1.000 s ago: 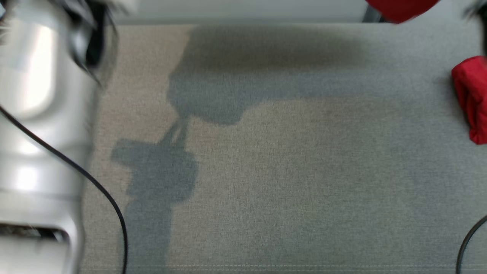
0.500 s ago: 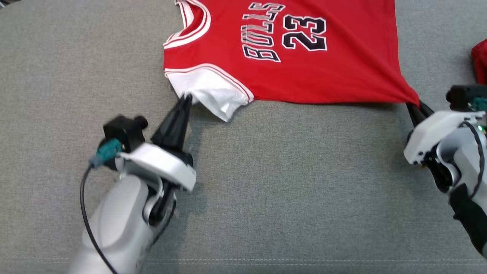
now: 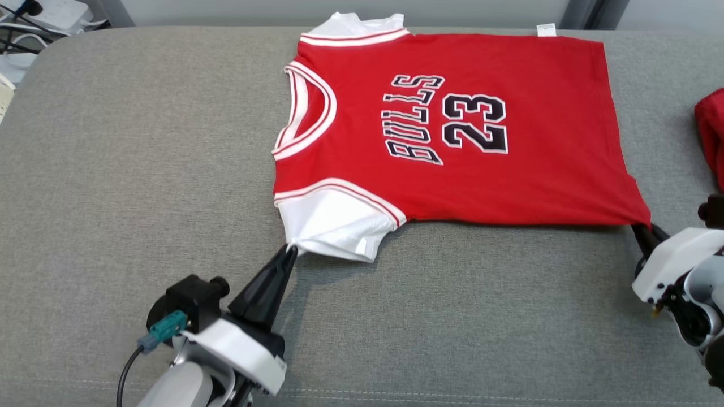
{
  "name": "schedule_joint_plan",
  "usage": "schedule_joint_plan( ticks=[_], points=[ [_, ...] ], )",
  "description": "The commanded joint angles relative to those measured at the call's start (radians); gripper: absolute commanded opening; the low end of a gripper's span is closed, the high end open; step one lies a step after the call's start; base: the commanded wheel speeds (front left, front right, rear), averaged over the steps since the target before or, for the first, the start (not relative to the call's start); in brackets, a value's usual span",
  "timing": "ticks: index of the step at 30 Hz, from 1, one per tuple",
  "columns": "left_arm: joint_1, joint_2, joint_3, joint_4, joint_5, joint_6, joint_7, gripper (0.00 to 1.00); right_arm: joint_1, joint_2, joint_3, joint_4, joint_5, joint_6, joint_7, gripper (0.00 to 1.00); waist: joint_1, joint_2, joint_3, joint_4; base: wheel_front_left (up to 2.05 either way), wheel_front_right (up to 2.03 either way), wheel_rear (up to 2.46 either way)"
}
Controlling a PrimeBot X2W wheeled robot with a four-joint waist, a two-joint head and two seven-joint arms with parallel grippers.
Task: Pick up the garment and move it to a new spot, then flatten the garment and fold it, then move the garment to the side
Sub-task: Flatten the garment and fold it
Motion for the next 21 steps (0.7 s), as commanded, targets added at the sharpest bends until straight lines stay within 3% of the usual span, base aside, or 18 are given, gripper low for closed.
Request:
schedule_joint_plan(
  ticks=[1, 4, 8, 21],
  points=[
    [0.024, 0.042, 0.028, -0.059, -0.019, -0.007, 0.016, 0.0, 0.051, -0.036, 0.025, -0.033, 0.031, 0.0, 0.016, 0.0, 0.0, 0.0, -0.01, 0.008, 0.0, 0.0, 0.0],
    [0.054, 0.06, 0.017, -0.096, -0.026, -0.007, 0.047, 0.0, 0.072, -0.055, 0.042, -0.057, 0.058, 0.0, 0.039, 0.0, 0.0, 0.0, -0.016, 0.014, 0.0, 0.0, 0.0],
    [0.135, 0.09, -0.017, -0.204, -0.058, 0.002, 0.154, 0.0, 0.139, -0.126, 0.098, -0.15, 0.131, 0.0, 0.108, 0.0, 0.0, 0.0, -0.027, 0.025, 0.0, 0.0, 0.0],
    [0.242, 0.168, -0.039, -0.336, -0.102, 0.049, 0.322, 0.0, 0.236, -0.24, 0.125, -0.234, 0.231, 0.0, 0.114, 0.0, 0.0, 0.0, -0.042, 0.025, 0.0, 0.0, 0.0]
  ],
)
